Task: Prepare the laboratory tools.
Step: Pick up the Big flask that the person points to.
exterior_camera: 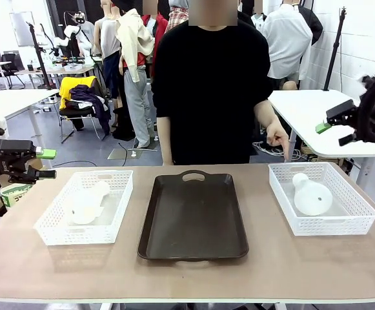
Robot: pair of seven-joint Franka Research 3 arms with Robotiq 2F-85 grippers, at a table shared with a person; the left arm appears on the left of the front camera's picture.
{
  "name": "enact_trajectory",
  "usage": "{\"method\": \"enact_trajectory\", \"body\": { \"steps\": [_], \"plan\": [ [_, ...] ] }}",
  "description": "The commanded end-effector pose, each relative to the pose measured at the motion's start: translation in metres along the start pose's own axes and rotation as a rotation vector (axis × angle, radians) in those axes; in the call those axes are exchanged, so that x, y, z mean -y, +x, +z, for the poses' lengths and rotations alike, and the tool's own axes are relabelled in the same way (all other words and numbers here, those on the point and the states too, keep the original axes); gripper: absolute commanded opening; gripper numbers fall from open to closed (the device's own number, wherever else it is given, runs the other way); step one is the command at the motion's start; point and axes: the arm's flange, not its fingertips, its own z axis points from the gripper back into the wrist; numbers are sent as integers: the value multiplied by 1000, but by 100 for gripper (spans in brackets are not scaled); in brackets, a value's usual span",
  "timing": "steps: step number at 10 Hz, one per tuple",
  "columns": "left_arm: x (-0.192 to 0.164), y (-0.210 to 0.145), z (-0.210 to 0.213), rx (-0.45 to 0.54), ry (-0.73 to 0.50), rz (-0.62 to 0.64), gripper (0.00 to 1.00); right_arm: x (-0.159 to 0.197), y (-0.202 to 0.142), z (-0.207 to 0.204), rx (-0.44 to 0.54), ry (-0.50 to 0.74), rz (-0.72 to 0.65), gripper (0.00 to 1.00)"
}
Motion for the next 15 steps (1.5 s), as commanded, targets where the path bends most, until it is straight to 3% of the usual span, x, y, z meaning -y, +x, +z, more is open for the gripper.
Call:
{"method": "enact_trajectory", "body": {
  "steps": [1, 2, 4, 10, 15],
  "plan": [
    [-1, 0, 2, 2, -10, -2, 100, -20, 21, -46, -134, -277, 36, 100],
    [-1, 0, 2, 2, -10, -2, 100, -23, 29, -70, -157, -430, 63, 100],
    [-1, 0, 2, 2, -10, -2, 100, -22, 37, -114, -229, -572, 86, 100],
    [-1, 0, 2, 2, -10, -2, 100, 2, 43, -173, -429, -529, 34, 100],
    [-1, 0, 2, 2, -10, -2, 100, 21, 43, -197, -370, -532, -83, 100]
  ]
}}
